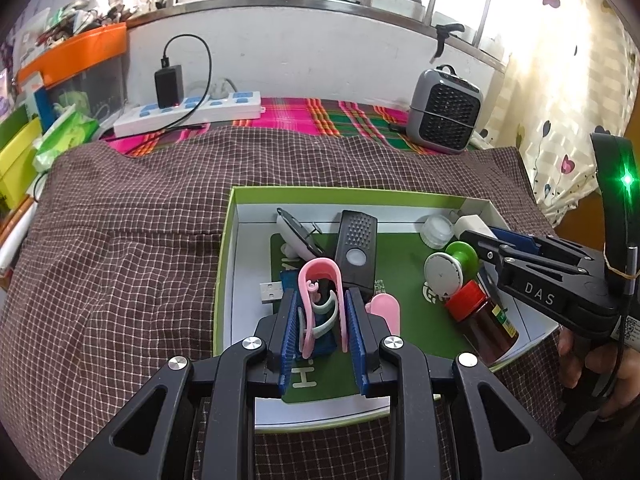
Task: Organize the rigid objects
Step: 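Open the left tool releasing the pink clip while the right releases the charger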
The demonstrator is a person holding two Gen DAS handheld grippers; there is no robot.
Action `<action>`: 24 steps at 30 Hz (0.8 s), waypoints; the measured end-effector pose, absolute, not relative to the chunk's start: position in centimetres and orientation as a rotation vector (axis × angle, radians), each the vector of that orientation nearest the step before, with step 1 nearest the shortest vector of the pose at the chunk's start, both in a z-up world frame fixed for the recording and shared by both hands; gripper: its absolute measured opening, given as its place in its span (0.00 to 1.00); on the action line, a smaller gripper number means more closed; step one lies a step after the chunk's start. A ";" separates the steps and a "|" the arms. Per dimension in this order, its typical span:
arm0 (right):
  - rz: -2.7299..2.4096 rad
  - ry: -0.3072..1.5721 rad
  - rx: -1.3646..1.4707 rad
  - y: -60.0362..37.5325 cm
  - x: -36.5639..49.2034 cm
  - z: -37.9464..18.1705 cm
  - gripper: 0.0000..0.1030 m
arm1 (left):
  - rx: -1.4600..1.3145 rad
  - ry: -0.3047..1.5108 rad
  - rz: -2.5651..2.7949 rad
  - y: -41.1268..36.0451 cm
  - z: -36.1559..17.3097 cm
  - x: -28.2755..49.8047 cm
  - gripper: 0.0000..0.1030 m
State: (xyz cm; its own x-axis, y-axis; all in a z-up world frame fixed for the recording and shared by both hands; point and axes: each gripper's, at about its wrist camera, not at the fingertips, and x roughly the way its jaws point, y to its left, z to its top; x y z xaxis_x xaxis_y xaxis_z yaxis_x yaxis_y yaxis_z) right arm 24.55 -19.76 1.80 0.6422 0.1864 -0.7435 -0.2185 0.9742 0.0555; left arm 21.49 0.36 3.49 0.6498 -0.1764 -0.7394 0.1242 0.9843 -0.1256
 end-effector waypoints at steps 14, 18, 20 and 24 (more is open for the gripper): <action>0.227 0.827 -0.028 -19.9 24.4 2.2 0.34 | -0.062 0.841 -0.167 0.2 3.7 21.3 0.28; 0.230 0.826 -0.027 -19.8 24.2 2.2 0.35 | -0.062 0.841 -0.161 0.1 3.9 21.1 0.31; 0.233 0.824 -0.027 -19.8 24.1 2.2 0.37 | -0.060 0.839 -0.162 0.1 4.0 21.0 0.32; 0.242 0.819 -0.030 -19.5 23.8 2.4 0.40 | -0.048 0.829 -0.155 0.0 4.3 20.8 0.32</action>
